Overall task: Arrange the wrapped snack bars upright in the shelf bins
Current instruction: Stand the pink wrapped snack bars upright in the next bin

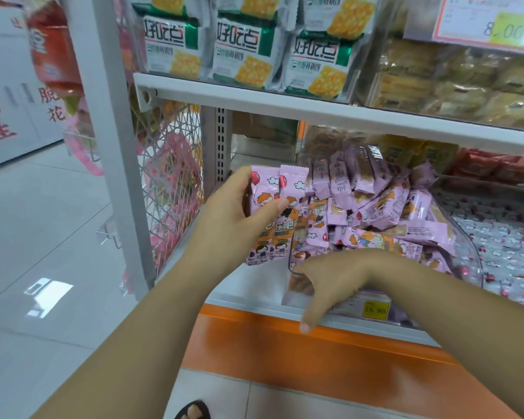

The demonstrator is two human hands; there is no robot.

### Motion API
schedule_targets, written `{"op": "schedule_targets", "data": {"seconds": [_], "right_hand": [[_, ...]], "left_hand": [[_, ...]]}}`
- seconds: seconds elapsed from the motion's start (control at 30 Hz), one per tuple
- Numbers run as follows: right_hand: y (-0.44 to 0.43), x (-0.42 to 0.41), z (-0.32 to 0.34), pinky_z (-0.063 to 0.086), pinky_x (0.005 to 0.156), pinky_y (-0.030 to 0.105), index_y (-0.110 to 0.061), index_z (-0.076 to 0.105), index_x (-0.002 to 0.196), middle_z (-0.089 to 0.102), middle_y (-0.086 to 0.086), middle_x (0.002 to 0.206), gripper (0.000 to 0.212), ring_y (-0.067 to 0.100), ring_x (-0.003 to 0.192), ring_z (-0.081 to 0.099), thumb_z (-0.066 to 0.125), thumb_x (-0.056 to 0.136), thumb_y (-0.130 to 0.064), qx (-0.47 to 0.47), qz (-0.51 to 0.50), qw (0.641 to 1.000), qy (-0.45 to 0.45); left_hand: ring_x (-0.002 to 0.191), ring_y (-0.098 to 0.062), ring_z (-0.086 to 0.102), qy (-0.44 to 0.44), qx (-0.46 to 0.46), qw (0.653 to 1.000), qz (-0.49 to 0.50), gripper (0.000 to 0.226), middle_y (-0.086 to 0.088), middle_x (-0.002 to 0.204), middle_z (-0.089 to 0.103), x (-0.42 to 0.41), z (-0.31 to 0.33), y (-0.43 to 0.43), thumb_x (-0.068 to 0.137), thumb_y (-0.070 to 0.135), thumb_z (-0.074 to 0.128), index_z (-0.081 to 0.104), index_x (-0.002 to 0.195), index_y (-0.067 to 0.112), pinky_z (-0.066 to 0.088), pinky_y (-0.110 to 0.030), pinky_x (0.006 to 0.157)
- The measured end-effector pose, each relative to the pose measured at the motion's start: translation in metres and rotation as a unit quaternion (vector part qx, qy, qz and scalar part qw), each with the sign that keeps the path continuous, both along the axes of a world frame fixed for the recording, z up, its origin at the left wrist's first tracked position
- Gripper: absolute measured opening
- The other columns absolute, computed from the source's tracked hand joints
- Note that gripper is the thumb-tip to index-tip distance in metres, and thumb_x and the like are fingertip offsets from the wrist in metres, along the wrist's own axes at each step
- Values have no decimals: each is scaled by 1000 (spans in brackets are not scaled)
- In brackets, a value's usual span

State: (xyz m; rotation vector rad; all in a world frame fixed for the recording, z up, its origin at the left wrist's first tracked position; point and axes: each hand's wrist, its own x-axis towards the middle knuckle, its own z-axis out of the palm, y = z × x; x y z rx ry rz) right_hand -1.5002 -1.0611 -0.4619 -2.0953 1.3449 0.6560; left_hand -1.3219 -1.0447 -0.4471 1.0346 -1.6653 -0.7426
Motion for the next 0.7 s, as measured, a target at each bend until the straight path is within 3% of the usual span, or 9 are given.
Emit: {"op": "schedule_targets", "data": {"seconds": [0.2, 0.33, 0.43, 0.57, 0.63, 0.7], "right_hand": [[3, -3, 1, 34, 111, 39, -8, 22, 146, 33, 7, 150, 98, 23, 133, 39, 70, 74, -54, -11, -23, 999, -30], [9, -11, 15, 38, 108, 40, -10, 40, 139, 42, 6, 145, 82, 23, 128, 46, 70, 76, -52, -28, -31, 995, -86], [20, -23, 35, 43, 103, 27, -18, 46, 136, 52, -7, 136, 66, 5, 117, 55, 71, 79, -41, -66, -73, 982, -159], [33, -40, 53, 52, 90, 24, -26, 53, 122, 61, -10, 118, 46, 0, 91, 65, 71, 79, -32, -143, -157, 924, -318], [37, -43, 56, 52, 91, 26, -33, 49, 118, 60, -10, 117, 45, -1, 93, 65, 71, 79, -29, -184, -184, 880, -397], [41, -43, 58, 50, 94, 25, -36, 46, 119, 57, -10, 122, 47, -1, 104, 61, 70, 80, -26, -220, -194, 846, -446]], "left_hand": [[93, -34, 60, 9, 1, 1000, -9, 57, -21, 103, 61, -1, 0, 1, 73, 56, 58, 51, 108, 11, 50, -59, 81], [93, -35, 60, 23, -13, 999, -18, 50, -20, 102, 61, -4, 2, 2, 75, 54, 58, 53, 106, 15, 51, -57, 78], [91, -34, 60, 25, -31, 999, -8, 54, -20, 100, 62, -9, 6, 2, 74, 56, 58, 52, 107, 14, 50, -58, 77], [92, -32, 60, 29, -61, 998, -3, 47, -16, 99, 62, -17, 15, 3, 77, 52, 60, 53, 107, 17, 50, -54, 82], [92, -28, 61, 46, -63, 997, -15, 37, -11, 98, 64, -23, 21, 5, 80, 43, 61, 55, 105, 17, 51, -51, 83], [93, -14, 64, 72, -61, 994, -53, 20, 6, 97, 68, -33, 25, 8, 85, 27, 63, 56, 103, 27, 53, -38, 84]]}}
